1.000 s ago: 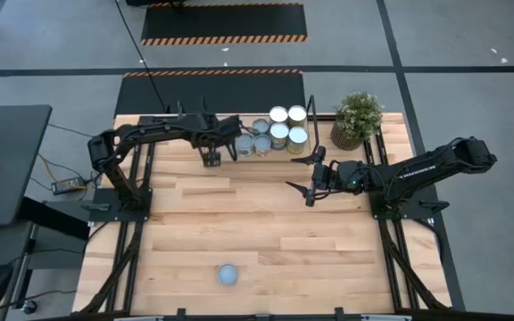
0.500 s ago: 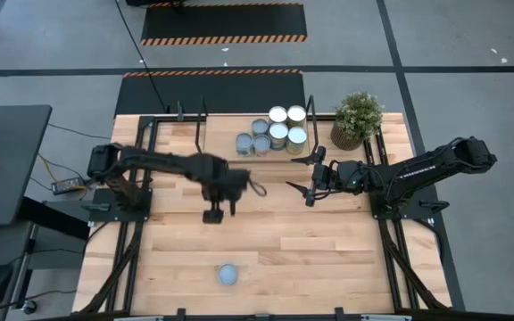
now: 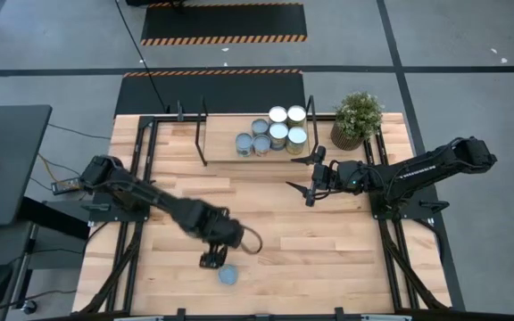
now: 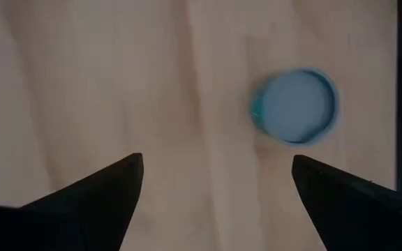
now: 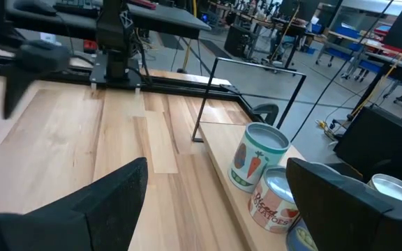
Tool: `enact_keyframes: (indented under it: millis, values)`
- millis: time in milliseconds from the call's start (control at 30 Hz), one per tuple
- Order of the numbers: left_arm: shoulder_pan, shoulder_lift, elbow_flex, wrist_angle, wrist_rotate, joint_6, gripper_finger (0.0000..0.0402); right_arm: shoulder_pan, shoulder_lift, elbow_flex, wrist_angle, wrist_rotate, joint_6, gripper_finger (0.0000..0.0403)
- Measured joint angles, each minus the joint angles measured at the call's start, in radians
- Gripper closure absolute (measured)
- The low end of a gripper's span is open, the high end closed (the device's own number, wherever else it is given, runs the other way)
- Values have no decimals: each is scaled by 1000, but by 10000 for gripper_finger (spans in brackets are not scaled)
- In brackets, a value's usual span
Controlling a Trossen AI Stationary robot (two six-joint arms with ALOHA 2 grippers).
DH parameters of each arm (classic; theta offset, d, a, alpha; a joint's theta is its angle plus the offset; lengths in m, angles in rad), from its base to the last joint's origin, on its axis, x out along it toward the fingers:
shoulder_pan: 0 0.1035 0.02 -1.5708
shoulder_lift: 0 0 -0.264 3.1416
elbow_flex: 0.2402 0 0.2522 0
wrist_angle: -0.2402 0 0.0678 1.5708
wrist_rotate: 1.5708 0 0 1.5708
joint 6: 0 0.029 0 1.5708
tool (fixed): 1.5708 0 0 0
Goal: Pick and place cans onto a shelf
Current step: Put the green tuna can on the shelf
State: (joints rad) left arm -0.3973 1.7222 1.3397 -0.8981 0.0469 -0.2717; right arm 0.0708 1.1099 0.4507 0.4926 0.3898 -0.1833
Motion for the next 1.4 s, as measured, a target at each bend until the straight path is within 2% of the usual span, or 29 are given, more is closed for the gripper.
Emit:
enact_keyframes:
  millis: [167, 300, 533, 700, 900, 1167, 1400]
  values:
    - [-115, 2, -83, 153, -53, -138, 29, 0, 0, 0, -1, 0, -1, 54]
    - [-186, 2, -102, 289, -146, -222, 29, 0, 0, 0, -1, 0, -6, 54]
    - [-243, 12, -102, 336, -323, -300, 29, 0, 0, 0, 11, -29, 1, 54]
    - [-242, 59, -103, 322, -275, -318, 29, 0, 0, 0, 16, -47, 8, 54]
    - [-248, 104, -103, 367, -214, -258, 29, 0, 0, 0, 8, -49, 7, 54]
    - [-265, 106, -103, 406, -207, -201, 29, 0, 0, 0, 6, -49, 5, 54]
    - [-282, 160, -102, 418, -233, -152, 29, 0, 0, 0, 6, -49, 8, 54]
